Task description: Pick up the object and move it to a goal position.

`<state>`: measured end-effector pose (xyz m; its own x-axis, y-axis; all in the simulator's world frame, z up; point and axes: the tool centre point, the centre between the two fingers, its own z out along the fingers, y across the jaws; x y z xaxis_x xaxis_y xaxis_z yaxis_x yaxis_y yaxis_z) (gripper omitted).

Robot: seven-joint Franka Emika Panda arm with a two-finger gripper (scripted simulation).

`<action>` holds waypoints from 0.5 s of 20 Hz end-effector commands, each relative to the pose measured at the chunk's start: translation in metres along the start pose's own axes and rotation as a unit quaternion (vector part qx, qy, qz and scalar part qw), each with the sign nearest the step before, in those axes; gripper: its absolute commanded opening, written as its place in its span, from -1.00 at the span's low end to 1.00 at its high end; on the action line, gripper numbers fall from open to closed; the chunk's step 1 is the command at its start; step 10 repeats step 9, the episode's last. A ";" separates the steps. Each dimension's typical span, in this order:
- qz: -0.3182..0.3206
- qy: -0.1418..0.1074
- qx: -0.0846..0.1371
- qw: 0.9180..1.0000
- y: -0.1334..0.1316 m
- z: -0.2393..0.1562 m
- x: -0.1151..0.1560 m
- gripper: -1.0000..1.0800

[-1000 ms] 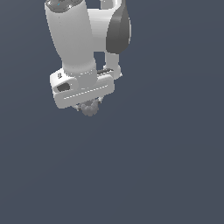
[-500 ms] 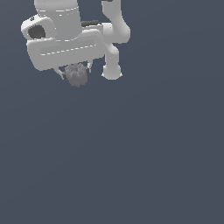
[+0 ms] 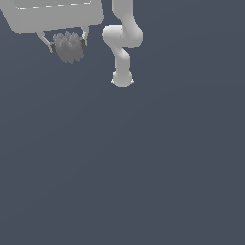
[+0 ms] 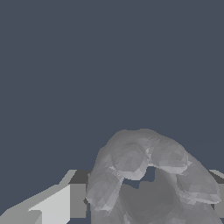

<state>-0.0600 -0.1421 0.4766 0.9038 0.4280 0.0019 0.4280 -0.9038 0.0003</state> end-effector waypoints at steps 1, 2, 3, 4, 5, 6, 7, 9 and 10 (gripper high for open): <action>0.000 -0.001 0.000 1.000 0.002 -0.013 -0.006 -1.00; 0.000 -0.001 0.000 1.000 0.002 -0.016 -0.007 -1.00; 0.000 -0.001 0.000 1.000 0.003 -0.020 -0.008 -1.00; 0.000 -0.001 0.000 1.000 0.003 -0.022 -0.009 -1.00; 0.000 -0.001 0.000 1.000 0.003 -0.025 -0.010 -1.00; 0.000 -0.001 0.000 1.000 0.004 -0.026 -0.011 -1.00; 0.000 -0.001 0.000 1.000 0.004 -0.028 -0.011 -1.00; 0.000 -0.001 0.000 1.000 0.004 -0.028 -0.012 -1.00; 0.000 -0.001 0.000 1.000 0.004 -0.028 -0.012 -1.00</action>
